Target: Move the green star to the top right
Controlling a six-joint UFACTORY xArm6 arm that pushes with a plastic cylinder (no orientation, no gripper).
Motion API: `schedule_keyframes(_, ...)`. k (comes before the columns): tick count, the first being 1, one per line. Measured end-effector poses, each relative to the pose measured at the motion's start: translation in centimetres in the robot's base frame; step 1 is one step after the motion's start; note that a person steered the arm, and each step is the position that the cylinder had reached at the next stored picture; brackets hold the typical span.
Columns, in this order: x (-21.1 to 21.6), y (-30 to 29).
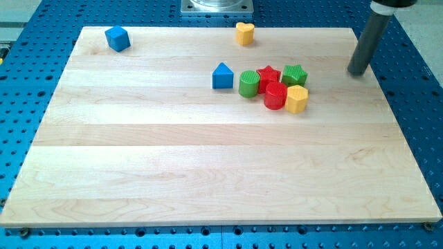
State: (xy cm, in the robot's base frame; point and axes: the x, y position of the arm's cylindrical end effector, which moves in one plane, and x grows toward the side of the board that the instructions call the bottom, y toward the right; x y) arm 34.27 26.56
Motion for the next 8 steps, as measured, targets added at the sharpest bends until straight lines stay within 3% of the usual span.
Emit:
schedule_keyframes(1,2.8,-1.9)
schedule_keyframes(4,2.2,-7.4)
schedule_keyframes(5,4.6,-7.8)
schedule_keyframes(8,1.9,-13.1)
